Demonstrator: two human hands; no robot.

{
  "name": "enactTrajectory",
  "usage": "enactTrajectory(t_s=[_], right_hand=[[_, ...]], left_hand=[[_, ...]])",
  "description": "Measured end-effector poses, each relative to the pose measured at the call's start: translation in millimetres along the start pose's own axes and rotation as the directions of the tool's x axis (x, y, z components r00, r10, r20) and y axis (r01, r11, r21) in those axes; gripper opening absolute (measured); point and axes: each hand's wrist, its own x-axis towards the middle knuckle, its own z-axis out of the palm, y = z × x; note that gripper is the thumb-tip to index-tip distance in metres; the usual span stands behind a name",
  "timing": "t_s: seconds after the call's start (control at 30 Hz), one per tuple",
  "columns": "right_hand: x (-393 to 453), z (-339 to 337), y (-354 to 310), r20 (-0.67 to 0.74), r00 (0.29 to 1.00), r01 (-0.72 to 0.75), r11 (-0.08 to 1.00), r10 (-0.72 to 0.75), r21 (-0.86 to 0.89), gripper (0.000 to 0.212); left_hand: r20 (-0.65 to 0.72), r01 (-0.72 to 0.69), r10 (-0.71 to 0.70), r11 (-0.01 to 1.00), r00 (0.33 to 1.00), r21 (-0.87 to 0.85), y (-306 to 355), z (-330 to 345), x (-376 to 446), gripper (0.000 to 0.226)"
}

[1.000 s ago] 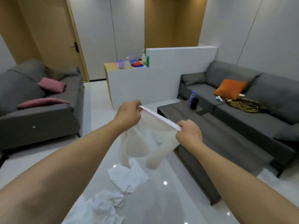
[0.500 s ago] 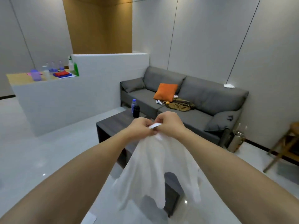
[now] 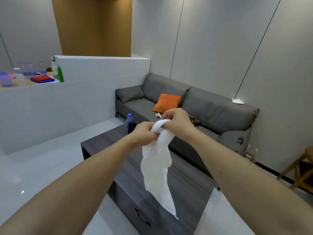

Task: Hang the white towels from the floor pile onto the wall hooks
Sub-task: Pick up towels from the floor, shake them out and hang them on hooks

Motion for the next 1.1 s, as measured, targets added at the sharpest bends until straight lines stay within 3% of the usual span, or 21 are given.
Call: enactTrajectory(t_s=[0.1,0.17,0.23,0.4,0.57,0.63,0.73,0.8,0.9,0.97,1.03,1.1], right_hand=[[25.2,7.6,13.0,-0.022,0.997,-0.072,0.997,0.073,0.036,0.033],[34.8,14.2,32.5,0.164,0.97,-0.21,0.954,0.177,0.214,0.049],[41.6,24.1,48.2,0.351,0.925,-0.266,0.91,0.147,0.319,0.038],[92.5,37.1,52.1,0.258,0.964,-0.191,0.855,0.07,0.483,0.028],[151.2,22.7,63.3,0.315,0.947,-0.109,0.852,-0.068,0.513,0.037],[172.5,16.7,76.4,0.424,0.896,-0.116,0.855,-0.13,0.506,0.04],[197.1,23.4,96.7,0.569,0.792,-0.068,0.895,-0.221,0.441,0.019],[209.2,31.4,104.2,0.568,0.78,-0.094,0.848,-0.263,0.522,0.012],[226.8,32.2,101.0,0.561,0.773,-0.16,0.764,-0.296,0.625,0.014],[240.2,24.8,99.5,0.58,0.739,-0.166,0.742,-0.343,0.65,0.03],[256.3,16.2,102.2,0.635,0.664,-0.068,0.814,-0.394,0.576,0.039],[271.9,13.2,104.8,0.713,0.581,0.109,0.905,-0.393,0.41,0.032]], left_hand=[[-0.137,0.014,-0.028,0.995,0.99,-0.099,-0.8,-0.6,23.6,0.018],[-0.187,0.031,-0.069,0.98,0.98,-0.195,-1.7,-6.2,36.2,0.024],[-0.224,0.047,-0.107,0.965,0.969,-0.259,-3.4,-12.7,47.7,0.027],[-0.246,0.067,-0.11,0.982,0.963,-0.176,-1.9,-20.0,87.7,0.013],[-0.42,0.17,-0.169,0.985,0.892,-0.036,2.1,-29.2,123.1,0.014],[-0.496,0.216,-0.222,0.974,0.839,-0.07,8.2,-33.8,135.2,0.016],[-0.562,0.206,-0.261,0.965,0.785,-0.16,31.1,-44.7,151.0,0.011],[-0.526,0.212,-0.28,0.959,0.803,-0.187,44.0,-51.1,156.0,0.012],[-0.411,0.259,-0.321,0.945,0.854,-0.2,54.4,-57.5,155.5,0.048],[-0.515,0.264,-0.313,0.95,0.798,-0.168,54.7,-64.9,156.7,0.037],[-0.634,0.281,-0.319,0.946,0.704,-0.164,50.9,-74.2,159.0,0.027],[-0.669,0.273,-0.308,0.948,0.677,-0.161,41.7,-81.6,161.6,0.023]])
